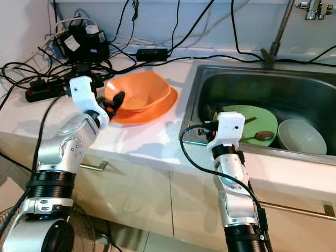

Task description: Kitchen organization

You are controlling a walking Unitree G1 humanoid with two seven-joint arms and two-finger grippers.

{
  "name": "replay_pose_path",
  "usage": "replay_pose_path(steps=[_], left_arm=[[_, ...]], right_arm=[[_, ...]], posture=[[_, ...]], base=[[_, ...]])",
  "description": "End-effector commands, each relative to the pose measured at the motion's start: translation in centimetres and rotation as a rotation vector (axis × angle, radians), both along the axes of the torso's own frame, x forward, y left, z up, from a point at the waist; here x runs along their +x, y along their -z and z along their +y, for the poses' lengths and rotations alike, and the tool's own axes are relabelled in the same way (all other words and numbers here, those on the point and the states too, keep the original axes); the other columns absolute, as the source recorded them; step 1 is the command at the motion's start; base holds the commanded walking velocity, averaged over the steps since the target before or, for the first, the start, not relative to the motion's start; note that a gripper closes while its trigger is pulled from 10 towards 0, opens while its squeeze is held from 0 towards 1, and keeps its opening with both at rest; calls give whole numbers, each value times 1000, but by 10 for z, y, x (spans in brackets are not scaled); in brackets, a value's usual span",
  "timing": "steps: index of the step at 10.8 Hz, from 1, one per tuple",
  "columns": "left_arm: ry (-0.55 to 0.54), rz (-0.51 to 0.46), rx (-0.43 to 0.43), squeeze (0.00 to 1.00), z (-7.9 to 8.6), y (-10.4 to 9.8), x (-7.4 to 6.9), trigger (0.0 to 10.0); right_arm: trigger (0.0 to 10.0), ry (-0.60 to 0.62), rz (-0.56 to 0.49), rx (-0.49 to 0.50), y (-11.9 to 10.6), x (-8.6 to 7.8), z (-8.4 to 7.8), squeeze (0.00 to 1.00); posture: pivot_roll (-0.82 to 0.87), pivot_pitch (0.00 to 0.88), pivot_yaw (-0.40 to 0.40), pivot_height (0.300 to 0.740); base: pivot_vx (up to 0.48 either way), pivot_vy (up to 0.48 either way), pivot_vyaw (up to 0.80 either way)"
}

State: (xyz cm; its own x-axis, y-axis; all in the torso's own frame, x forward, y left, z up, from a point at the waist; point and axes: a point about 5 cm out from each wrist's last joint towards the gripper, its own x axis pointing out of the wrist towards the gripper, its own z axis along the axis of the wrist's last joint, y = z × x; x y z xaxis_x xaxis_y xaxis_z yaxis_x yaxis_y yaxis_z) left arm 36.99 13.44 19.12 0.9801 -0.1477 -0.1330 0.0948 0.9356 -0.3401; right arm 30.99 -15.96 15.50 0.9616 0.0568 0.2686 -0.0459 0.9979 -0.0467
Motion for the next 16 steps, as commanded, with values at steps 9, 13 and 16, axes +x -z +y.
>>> replay_pose_path(steps=[9,13,16], left_arm=[[37,174,-259,0,-29,20,-1,5373],[43,161,-279,0,-37,18,3,0],[28,120,-307,0,-40,11,8,0]], right_arm=[[10000,-4,2,-2,-2,4,1,0],[10000,2,5,-1,-1,4,1,0],[10000,14,10,4,1,4,1,0]], posture=[[21,0,127,740],[16,0,128,740],[20,0,131,740]], base=[[0,0,0],[0,0,0],[0,0,0]])
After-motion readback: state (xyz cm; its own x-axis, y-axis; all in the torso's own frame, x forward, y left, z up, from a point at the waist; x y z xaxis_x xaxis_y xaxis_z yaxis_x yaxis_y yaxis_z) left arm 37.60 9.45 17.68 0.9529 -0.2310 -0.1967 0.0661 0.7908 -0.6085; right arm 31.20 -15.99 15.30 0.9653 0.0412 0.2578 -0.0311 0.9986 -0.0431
